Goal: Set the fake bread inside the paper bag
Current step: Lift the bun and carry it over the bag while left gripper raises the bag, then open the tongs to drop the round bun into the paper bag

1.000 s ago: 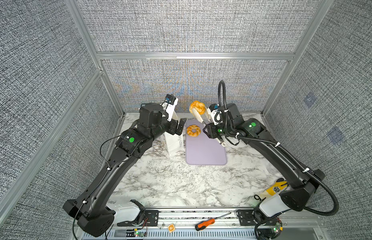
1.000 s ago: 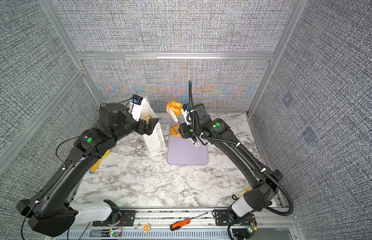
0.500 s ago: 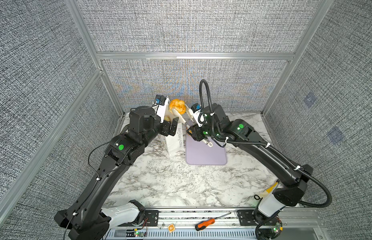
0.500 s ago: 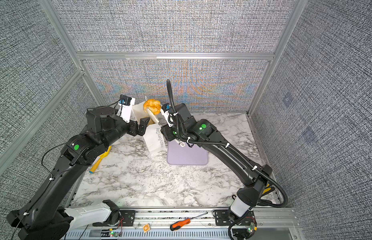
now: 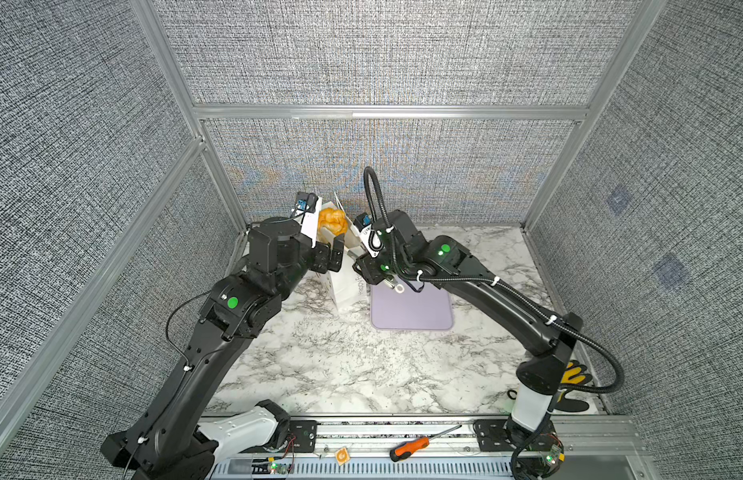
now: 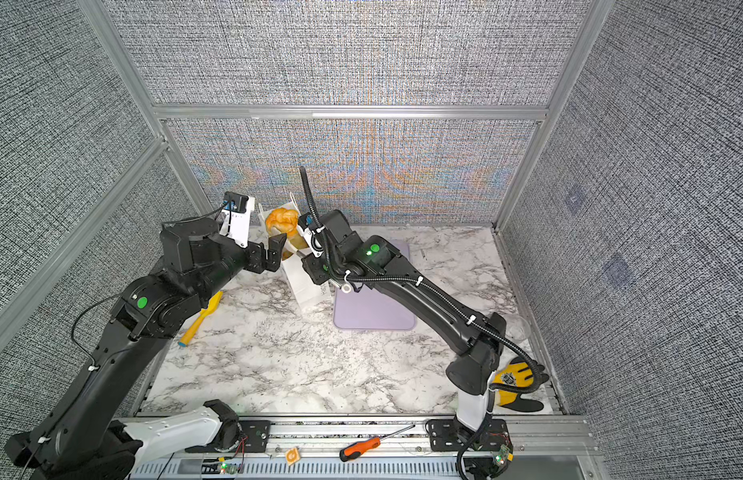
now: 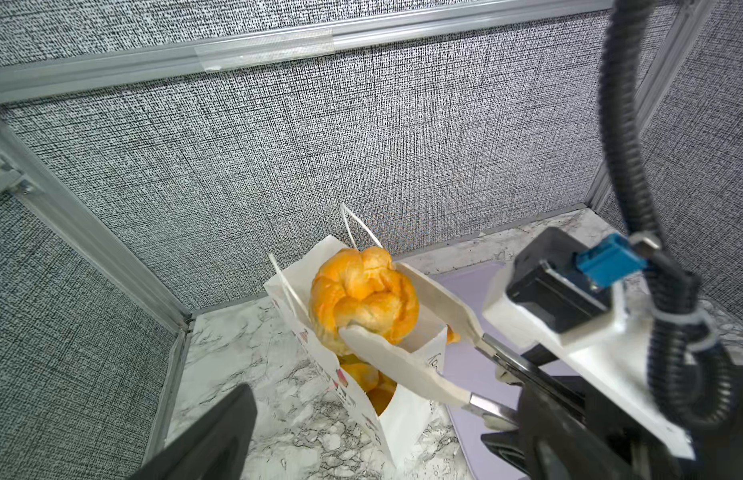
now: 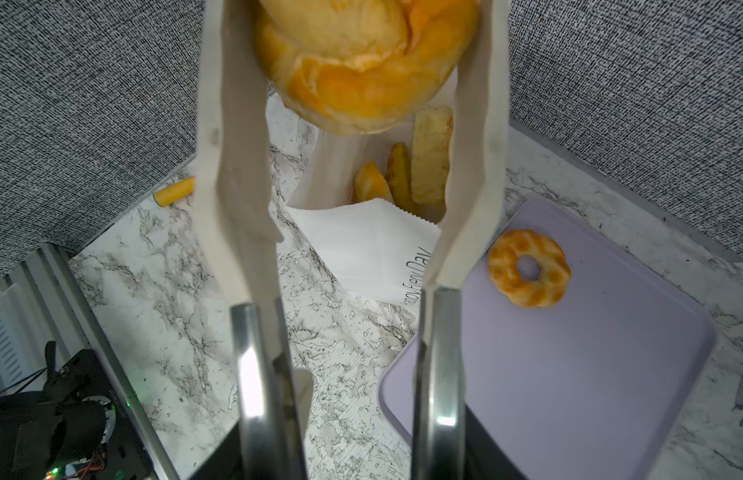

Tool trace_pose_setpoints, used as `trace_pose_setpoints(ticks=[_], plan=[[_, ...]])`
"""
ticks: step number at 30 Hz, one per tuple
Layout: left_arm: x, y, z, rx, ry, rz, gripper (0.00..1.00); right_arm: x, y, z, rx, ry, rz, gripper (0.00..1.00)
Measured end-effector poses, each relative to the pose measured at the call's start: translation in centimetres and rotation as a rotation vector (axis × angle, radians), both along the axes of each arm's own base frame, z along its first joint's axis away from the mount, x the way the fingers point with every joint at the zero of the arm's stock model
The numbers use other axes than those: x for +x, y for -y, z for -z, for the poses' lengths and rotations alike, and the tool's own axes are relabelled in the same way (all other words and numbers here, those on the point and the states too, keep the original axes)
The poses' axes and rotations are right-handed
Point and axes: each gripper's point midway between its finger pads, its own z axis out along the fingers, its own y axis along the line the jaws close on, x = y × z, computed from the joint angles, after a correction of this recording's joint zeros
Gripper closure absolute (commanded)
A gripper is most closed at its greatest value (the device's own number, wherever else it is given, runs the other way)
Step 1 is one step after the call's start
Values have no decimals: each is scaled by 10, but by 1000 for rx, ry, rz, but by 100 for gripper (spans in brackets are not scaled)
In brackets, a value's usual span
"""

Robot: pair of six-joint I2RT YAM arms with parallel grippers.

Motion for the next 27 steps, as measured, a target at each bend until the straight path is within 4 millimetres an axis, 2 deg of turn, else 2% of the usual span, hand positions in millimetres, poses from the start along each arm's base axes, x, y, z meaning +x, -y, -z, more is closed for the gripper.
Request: trace_pose_setpoints(ticks=[5,18,27], plan=[[-1,-3,4,1,-7,-11,1,13,4,6,-24,-14,27,48],[4,0,20,12,-47,-6,1,18,5,25,-80,-67,37,46],[5,10,38,1,-110,34,1,21,4,27,-101,-79,42,37]])
